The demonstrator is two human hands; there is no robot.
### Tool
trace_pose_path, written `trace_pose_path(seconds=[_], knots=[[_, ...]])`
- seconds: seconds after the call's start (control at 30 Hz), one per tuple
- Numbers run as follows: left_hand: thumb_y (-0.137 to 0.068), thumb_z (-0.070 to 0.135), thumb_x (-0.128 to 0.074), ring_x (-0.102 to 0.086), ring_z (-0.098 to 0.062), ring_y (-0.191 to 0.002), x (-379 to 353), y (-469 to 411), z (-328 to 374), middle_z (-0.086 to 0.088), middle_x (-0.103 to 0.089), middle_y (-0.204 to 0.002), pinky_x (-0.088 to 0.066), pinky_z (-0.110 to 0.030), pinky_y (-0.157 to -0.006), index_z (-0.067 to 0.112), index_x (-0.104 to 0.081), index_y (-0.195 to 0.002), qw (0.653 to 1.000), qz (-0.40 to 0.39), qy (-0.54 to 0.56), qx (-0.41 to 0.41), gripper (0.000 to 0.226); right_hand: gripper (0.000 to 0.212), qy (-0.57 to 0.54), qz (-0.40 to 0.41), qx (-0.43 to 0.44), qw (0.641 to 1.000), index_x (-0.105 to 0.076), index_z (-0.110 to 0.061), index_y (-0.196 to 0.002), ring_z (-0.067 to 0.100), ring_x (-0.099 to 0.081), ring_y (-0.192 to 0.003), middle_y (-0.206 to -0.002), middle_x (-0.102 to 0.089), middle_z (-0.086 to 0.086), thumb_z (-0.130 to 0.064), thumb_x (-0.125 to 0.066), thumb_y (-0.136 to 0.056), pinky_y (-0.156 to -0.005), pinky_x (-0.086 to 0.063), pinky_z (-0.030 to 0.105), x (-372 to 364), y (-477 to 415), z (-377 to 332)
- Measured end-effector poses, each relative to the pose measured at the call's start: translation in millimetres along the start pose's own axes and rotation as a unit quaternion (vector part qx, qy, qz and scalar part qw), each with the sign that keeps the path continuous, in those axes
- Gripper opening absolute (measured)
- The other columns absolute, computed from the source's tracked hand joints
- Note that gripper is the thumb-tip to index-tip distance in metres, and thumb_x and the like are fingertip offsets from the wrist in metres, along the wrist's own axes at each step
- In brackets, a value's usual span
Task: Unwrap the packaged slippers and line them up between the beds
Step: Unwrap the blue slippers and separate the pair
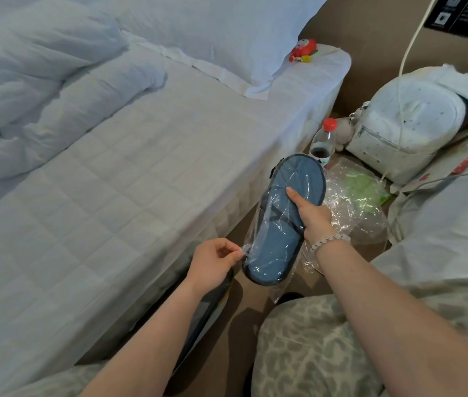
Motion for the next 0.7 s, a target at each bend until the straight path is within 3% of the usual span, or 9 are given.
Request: trace_pose_path(seconds=[0.13,0.3,0.37,0.43,0.5,0.63,0.7], knots=[[-0.090,0.009,-0.060,-0.059,-0.007,-0.065,7,-3,-11,0.004,-0.063,-0.074,-0.048,-0.019,-0.066,0.013,-0.064,-0.080,0.998,0.045,0.030,0.036,0.011,0.096,-0.027,0.006,-0.015,1.000,-0.053,-0.003,-0.122,0.030,-0.061,-0.104,-0.116,-0.062,0.012,-0.047,-0.090,-0.044,-0.091,-0.053,0.045,6,-8,3],[-0.091,0.010,-0.059,-0.061,-0.011,-0.069,11,-4,-20,0.000,-0.063,-0.084,-0.046,-0.016,-0.063,0.022,-0.058,-0.079,0.994,0.069,0.057,0.065,0.017,0.113,-0.035,0.007,-0.016,0.999,-0.051,-0.003,-0.126,0.030,-0.061,-0.106,-0.118,-0.062,0.011,-0.052,-0.090,-0.032,-0.092,-0.052,0.044,4,-9,10],[-0.089,0.016,-0.061,-0.061,-0.014,-0.081,11,-4,-21,-0.002,-0.063,-0.099,-0.046,-0.021,-0.070,0.022,-0.056,-0.095,0.987,0.068,0.115,0.092,0.009,0.100,-0.021,0.005,-0.011,1.000,-0.052,-0.003,-0.125,0.030,-0.061,-0.106,-0.117,-0.062,0.011,-0.048,-0.090,-0.044,-0.093,-0.052,0.043,1,-7,8],[-0.088,0.028,-0.061,-0.060,-0.015,-0.094,6,-3,-21,-0.002,-0.060,-0.111,-0.046,-0.026,-0.078,0.021,-0.051,-0.112,0.976,0.045,0.175,0.122,0.027,0.086,0.003,0.003,-0.005,1.000,-0.056,-0.003,-0.119,0.029,-0.062,-0.103,-0.112,-0.064,0.010,-0.045,-0.088,-0.051,-0.092,-0.052,0.041,-1,-3,6],[-0.086,0.039,-0.062,-0.056,-0.015,-0.104,4,-3,-15,0.003,-0.057,-0.113,-0.044,-0.027,-0.087,0.020,-0.051,-0.120,0.981,0.040,0.151,0.118,0.040,0.064,0.050,-0.026,0.020,0.998,-0.059,-0.007,-0.108,0.025,-0.063,-0.092,-0.098,-0.065,0.005,-0.040,-0.086,-0.060,-0.085,-0.053,0.034,-6,4,5],[-0.087,0.038,-0.061,-0.054,-0.012,-0.105,13,-12,-3,0.000,-0.058,-0.114,-0.037,-0.021,-0.087,0.012,-0.052,-0.125,0.981,0.120,0.114,0.103,0.047,0.051,0.182,-0.166,0.098,0.964,-0.063,-0.010,-0.103,0.015,-0.064,-0.079,-0.097,-0.069,0.004,-0.027,-0.087,-0.062,-0.065,-0.053,0.023,-26,22,7],[-0.089,0.033,-0.061,-0.053,-0.013,-0.109,26,-23,4,-0.006,-0.056,-0.126,-0.036,-0.021,-0.091,0.008,-0.046,-0.132,0.975,0.161,0.123,0.089,0.052,0.054,0.232,-0.238,0.120,0.935,-0.065,-0.010,-0.102,0.012,-0.067,-0.081,-0.098,-0.071,0.003,-0.023,-0.090,-0.056,-0.068,-0.056,0.024,-38,29,11]])
Point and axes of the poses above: each hand's wrist, its own y-axis away from the middle knuckle, its own x-axis out of the back of the hand, z = x × y, the point moved 4 cm from there along -y, towards the middle knuckle
